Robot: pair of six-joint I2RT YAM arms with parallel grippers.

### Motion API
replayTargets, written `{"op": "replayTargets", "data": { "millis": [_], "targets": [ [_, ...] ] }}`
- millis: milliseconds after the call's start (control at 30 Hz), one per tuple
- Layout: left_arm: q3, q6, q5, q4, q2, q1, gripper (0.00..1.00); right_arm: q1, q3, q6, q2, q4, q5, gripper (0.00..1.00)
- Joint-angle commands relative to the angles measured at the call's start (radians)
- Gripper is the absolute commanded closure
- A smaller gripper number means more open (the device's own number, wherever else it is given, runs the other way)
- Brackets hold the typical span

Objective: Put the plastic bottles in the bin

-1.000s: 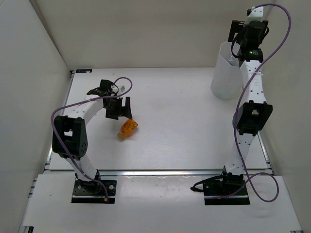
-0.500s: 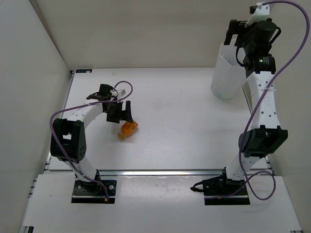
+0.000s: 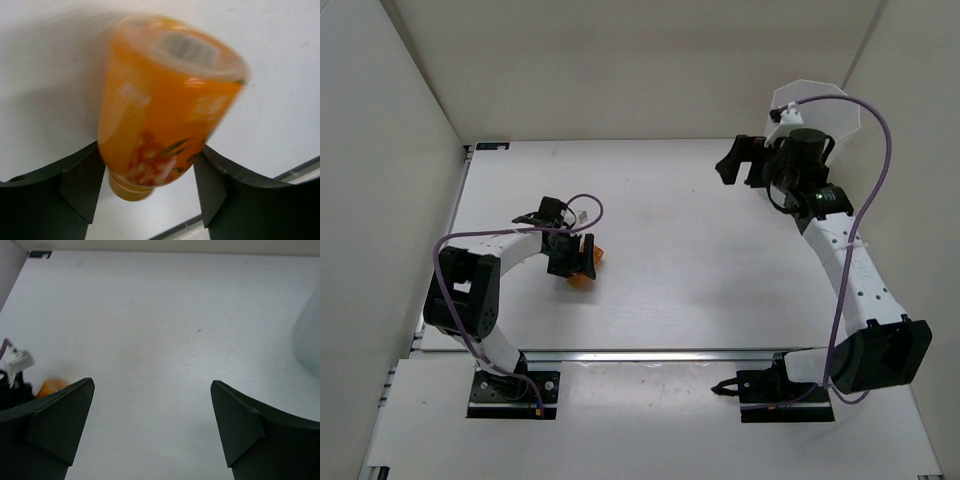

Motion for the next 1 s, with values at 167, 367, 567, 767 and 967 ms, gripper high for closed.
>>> {"op": "replayTargets", "data": {
  "millis": [167, 367, 567, 767, 967],
  "targets": [
    [-0.033, -0.051, 0.053, 0.209, -0.095, -0.063, 0.51, 0.150, -0.195, 0.109, -0.127, -0.017, -0.120, 0.02],
    [-0.059, -0.088, 0.252, 0.301, -0.224, -0.087, 0.66, 0.170, -0.368, 0.218, -0.222, 0.141, -0.287, 0.02],
    [-0.121, -0.230, 0.513, 0.542, -0.356, -0.194, 0.63, 0.234, -0.508, 0.356, -0.221, 0.402, -0.432, 0.02],
    [-0.153, -0.362, 0.615, 0.715, -0.383, -0.283, 0.67, 0.348, -0.534, 0.398, -0.187, 0.523, -0.342, 0.02],
    [-0.183, -0.460, 0.670, 0.821, -0.371, -0.320, 0.69, 0.402, -0.584, 0.402, -0.196, 0.611, -0.281, 0.02]
  ]
}}
